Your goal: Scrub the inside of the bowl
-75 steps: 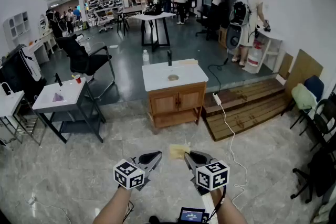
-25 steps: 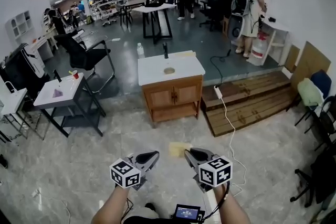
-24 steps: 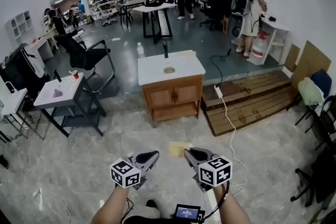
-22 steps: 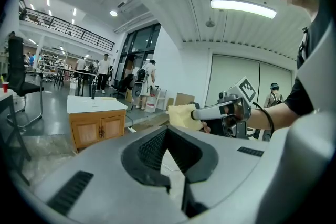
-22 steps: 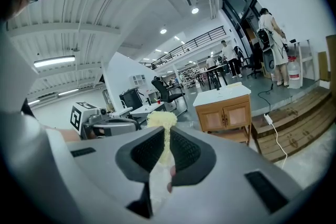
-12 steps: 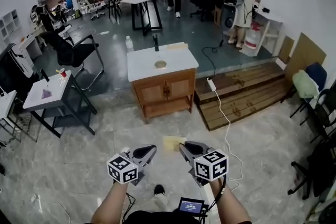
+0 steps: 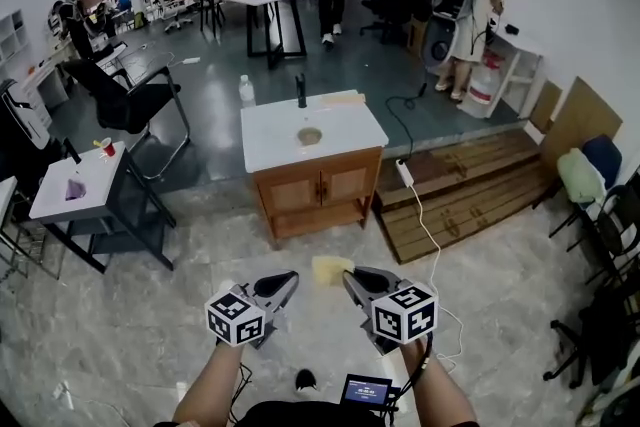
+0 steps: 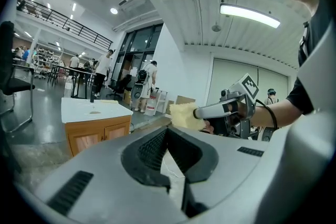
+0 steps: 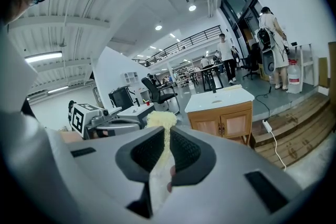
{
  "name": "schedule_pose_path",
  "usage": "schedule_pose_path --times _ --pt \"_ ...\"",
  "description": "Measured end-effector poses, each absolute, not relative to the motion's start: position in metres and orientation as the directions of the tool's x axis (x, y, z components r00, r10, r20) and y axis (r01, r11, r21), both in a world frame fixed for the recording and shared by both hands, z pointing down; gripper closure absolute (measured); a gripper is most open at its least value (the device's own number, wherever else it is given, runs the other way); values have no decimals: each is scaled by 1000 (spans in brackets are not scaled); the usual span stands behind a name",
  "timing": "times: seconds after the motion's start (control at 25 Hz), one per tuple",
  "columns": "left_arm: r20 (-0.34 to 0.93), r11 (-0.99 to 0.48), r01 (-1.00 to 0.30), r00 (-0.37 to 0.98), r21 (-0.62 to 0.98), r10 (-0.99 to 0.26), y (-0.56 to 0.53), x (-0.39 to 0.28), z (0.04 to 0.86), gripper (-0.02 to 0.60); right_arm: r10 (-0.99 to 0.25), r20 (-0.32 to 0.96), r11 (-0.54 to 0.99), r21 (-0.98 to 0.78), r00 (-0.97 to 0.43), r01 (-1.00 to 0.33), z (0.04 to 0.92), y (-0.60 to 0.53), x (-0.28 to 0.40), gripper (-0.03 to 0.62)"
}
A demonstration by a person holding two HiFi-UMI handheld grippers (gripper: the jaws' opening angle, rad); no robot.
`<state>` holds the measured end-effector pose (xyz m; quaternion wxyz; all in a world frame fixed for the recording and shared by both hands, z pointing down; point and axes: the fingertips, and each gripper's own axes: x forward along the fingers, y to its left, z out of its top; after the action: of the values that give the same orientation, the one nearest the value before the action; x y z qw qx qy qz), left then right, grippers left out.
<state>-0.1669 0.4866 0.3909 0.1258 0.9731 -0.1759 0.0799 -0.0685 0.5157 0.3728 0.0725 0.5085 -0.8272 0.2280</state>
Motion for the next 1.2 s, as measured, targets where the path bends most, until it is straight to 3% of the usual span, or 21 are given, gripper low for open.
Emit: schedule_pose_path --times 0.68,1.2 --pt "230 -885 -393 912 251 -340 392 -187 416 580 -792 382 366 -329 -477 -870 397 423 -91 557" --pt "298 -882 -420 888 215 -350 311 -116 421 578 -775 339 413 -368 -533 -833 394 326 -22 557"
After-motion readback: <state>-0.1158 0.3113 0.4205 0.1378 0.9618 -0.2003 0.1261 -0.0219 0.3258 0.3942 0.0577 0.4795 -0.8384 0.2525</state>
